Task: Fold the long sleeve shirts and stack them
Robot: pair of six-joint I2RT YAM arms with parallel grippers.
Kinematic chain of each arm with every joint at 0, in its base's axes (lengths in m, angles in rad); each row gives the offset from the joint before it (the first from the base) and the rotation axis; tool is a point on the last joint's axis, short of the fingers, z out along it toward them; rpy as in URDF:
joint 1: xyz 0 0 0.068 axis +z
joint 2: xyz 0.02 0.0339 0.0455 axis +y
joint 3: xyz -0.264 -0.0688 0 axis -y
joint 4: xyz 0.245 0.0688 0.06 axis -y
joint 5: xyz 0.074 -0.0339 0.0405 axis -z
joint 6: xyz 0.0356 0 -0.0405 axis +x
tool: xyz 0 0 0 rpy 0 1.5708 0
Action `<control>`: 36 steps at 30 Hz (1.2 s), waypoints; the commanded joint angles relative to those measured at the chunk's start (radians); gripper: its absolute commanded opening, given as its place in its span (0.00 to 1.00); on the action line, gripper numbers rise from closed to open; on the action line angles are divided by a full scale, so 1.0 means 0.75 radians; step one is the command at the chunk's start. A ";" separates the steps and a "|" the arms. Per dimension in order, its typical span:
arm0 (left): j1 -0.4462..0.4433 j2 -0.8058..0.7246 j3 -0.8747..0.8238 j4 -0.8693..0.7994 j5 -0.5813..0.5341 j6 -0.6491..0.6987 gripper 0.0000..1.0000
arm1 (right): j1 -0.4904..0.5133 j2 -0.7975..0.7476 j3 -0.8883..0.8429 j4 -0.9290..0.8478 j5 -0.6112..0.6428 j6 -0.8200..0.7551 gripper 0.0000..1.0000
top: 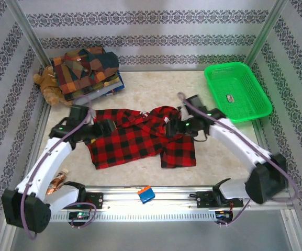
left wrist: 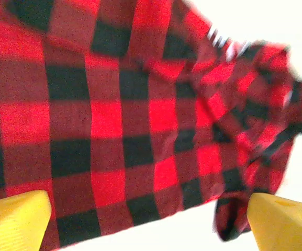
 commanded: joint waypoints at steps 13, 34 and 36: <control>-0.117 0.223 -0.314 0.313 -0.030 -0.228 0.90 | 0.185 0.564 0.310 0.085 0.525 -0.277 0.69; -0.116 0.382 -0.466 0.268 -0.198 -0.204 0.88 | -0.006 0.476 0.784 0.126 0.589 -0.274 0.00; -0.116 0.400 -0.465 0.270 -0.197 -0.197 0.88 | -0.059 0.530 0.871 0.161 0.591 -0.296 0.00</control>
